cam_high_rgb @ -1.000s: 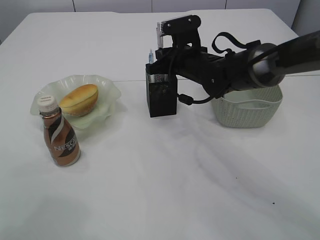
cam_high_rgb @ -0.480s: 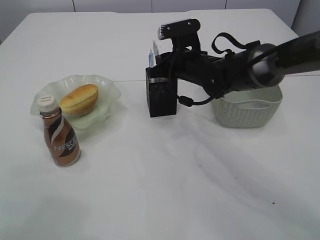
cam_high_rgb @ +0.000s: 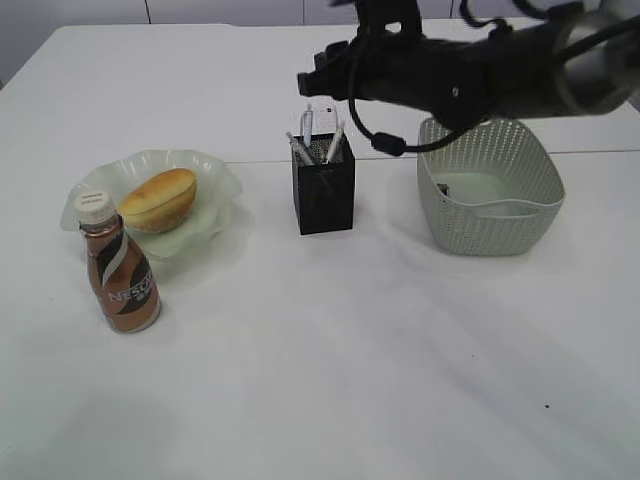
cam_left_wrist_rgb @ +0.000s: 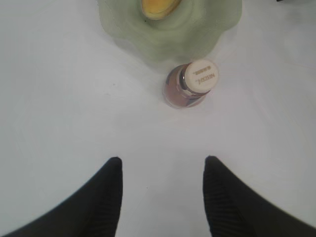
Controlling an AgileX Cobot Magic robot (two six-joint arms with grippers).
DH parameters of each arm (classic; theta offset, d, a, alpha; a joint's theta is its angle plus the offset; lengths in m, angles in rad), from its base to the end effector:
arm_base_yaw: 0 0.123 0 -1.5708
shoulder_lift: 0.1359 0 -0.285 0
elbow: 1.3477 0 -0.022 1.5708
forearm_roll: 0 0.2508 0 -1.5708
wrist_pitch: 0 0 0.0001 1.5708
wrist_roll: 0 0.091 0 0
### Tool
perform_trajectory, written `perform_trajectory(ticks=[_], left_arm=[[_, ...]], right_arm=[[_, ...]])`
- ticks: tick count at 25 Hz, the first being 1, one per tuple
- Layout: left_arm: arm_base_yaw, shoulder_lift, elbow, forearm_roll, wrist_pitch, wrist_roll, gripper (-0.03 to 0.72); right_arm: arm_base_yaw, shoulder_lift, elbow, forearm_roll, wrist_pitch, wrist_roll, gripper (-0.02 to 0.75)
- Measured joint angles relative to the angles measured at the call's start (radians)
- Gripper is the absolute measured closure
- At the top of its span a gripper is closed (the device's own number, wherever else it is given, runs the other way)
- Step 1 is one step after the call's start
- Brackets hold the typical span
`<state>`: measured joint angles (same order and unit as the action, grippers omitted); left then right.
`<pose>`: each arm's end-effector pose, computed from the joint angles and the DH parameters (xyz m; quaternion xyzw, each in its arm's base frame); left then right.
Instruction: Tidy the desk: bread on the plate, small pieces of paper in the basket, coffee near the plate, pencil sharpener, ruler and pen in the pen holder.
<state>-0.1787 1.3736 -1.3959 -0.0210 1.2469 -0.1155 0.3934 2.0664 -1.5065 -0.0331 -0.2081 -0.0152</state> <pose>0.2630 -0.0493 0.3741 0.0297 0.9761 -0.0418 0.2111 0.4517 0.1882 0.2345 -0.1757 0.7746 0.1072 0.5981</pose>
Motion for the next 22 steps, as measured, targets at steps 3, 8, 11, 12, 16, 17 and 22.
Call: perform_trajectory(ticks=[3,8,11,12,16,17,22], left_arm=[[0.0,0.0,0.0,0.0,0.0,0.0,0.319],[0.0,-0.035,0.0,-0.018,0.0,0.0,0.349],[0.0,-0.084,0.0,-0.021,0.0,0.0,0.351],[0.0,-0.097,0.0,-0.021,0.0,0.0,0.35],[0.0,-0.135,0.0,-0.032,0.003,0.0,0.213],[0.0,-0.142,0.0,-0.034,0.004,0.0,0.141],[0.0,-0.182,0.0,-0.054,0.006,0.0,0.073]], right_arm=[[0.0,-0.087,0.0,0.0,0.149,0.0,0.481],[0.0,-0.223,0.0,0.0,0.437,0.0,0.481],[0.0,-0.313,0.0,0.007,0.596,0.002,0.482],[0.0,-0.345,0.0,0.022,0.644,0.005,0.482],[0.0,-0.462,0.0,0.076,0.788,0.034,0.472],[0.0,-0.486,0.0,0.08,0.814,0.044,0.454],[0.0,-0.622,0.0,0.051,0.903,0.059,0.329]])
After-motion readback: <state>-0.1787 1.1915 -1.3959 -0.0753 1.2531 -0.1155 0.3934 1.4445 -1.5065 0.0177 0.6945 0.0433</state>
